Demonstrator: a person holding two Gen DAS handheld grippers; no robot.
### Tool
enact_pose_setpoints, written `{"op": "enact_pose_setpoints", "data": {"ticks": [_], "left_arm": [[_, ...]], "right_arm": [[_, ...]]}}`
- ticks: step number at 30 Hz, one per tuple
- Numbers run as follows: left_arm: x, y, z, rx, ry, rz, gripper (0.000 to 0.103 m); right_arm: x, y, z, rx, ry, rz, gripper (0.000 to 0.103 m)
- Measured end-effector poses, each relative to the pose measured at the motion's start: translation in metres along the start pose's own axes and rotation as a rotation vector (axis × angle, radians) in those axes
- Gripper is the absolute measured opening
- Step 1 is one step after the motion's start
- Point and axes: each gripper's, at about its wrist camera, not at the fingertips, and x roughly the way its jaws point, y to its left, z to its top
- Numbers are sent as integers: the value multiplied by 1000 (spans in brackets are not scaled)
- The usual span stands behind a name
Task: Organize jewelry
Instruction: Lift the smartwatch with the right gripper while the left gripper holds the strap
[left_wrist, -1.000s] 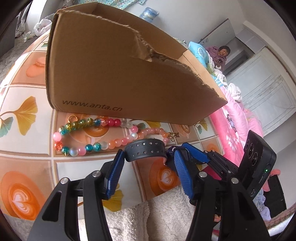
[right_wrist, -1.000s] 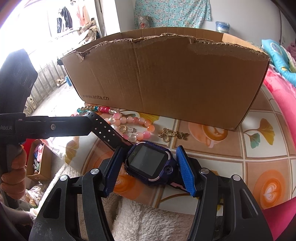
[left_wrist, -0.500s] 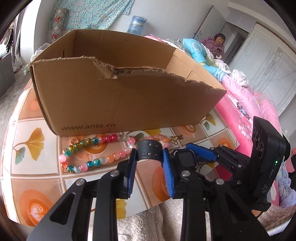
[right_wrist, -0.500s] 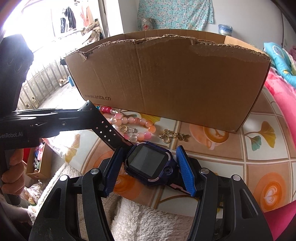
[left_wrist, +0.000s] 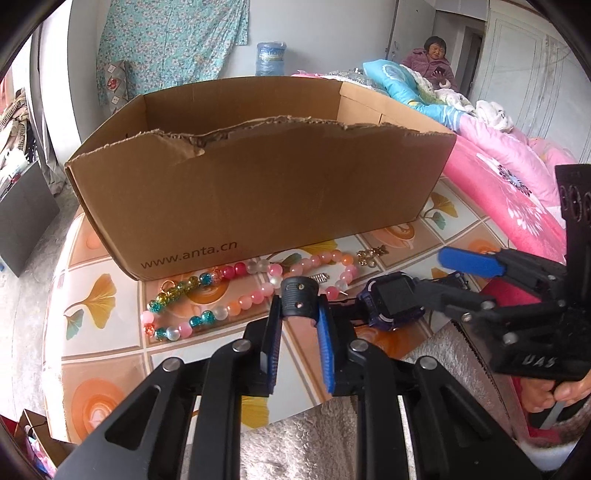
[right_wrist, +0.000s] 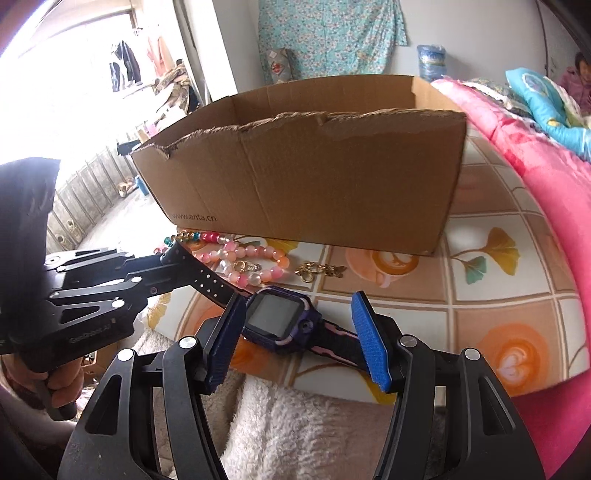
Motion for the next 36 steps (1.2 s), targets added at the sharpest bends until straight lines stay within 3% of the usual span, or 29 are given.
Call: {"op": "enact_pose_setpoints", "data": {"ticks": [4, 11, 16, 24, 30, 33, 36], "left_arm": [[2, -1, -3, 12, 0, 15, 18], [6, -7, -7, 32, 11, 41, 18], [8, -7, -8, 30, 18, 46, 18], [10, -7, -10, 21, 17, 43, 17], [11, -5, -11, 15, 15, 33, 17], [11, -5, -11, 13, 14, 33, 17], [12, -3, -11, 6, 19, 33, 17]], "right_arm": [[-16, -26, -9, 101, 33, -39, 55], [-9, -50, -20, 253, 87, -41, 51], [-3, -48, -16, 252, 80, -36, 50], [0, -55, -12, 307, 81, 18, 48], [9, -55, -10, 389, 101, 117, 28], [11, -51, -9, 386, 103, 121, 27], [10, -54, -10, 427, 116, 178, 28]]}}
